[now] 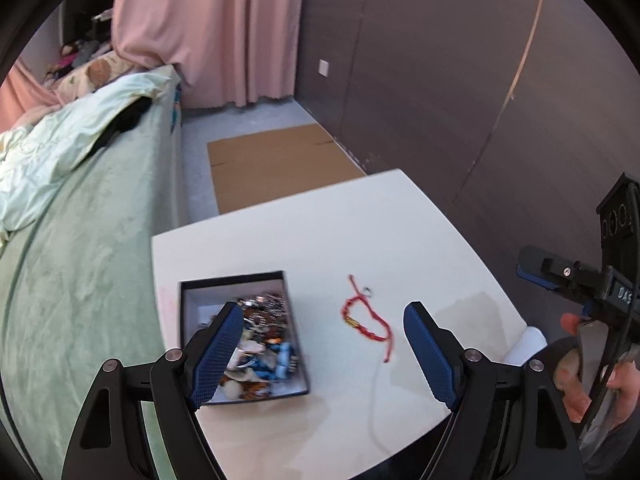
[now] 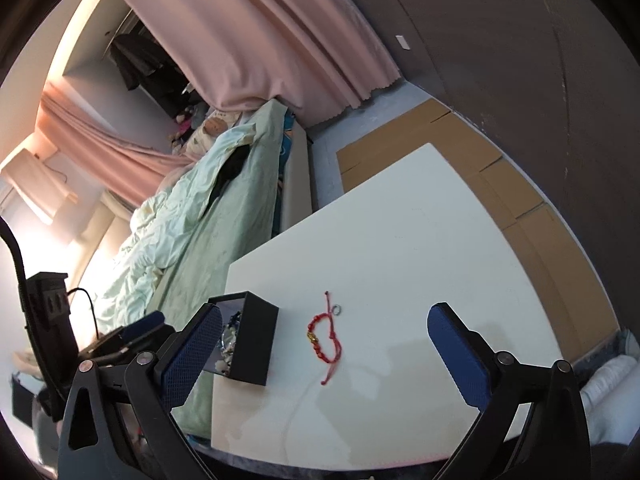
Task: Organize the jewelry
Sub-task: 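Grasp the red string bracelet with the left tool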
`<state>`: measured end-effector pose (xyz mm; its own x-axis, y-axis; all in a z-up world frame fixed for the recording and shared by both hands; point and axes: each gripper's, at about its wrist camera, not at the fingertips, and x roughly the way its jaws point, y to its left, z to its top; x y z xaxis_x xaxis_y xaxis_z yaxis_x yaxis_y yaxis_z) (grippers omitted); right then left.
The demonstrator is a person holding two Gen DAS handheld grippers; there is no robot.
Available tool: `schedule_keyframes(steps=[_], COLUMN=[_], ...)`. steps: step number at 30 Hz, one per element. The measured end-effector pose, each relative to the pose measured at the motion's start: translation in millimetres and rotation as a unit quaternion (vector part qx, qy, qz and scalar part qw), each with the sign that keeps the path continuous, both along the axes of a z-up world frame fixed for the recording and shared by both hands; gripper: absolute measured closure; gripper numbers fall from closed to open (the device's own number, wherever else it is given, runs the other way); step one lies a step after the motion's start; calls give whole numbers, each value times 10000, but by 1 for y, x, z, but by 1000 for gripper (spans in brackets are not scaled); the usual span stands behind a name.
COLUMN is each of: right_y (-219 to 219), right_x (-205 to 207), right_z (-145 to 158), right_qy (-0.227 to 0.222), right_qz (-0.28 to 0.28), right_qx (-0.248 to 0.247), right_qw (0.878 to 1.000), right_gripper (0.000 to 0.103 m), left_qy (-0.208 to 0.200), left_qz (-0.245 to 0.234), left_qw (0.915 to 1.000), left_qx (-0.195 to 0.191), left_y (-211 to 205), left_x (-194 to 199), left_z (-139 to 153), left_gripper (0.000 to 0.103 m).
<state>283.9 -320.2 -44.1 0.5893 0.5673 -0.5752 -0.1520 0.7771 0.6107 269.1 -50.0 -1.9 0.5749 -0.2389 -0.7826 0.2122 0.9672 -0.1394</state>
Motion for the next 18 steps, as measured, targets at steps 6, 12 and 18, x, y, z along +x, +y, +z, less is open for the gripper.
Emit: schedule_keyframes(steps=[6, 12, 18], right_y=[-31, -48, -56], right_x=[-6, -7, -5], right_z=[-19, -23, -33], right_qy=[335, 461, 674], right_qz=[-264, -365, -372], right_qx=[282, 336, 536], right_qw=[9987, 9977, 9956], right_gripper=[0, 15, 26], left_qy=[353, 648, 966], left_qz=[-419, -503, -604], left_qw=[9978, 9952, 9919], left_qx=[368, 530, 566], left_y=[-36, -55, -73], left_x=[5, 17, 30], left_z=[-15, -31, -50], left_gripper=[20, 27, 39])
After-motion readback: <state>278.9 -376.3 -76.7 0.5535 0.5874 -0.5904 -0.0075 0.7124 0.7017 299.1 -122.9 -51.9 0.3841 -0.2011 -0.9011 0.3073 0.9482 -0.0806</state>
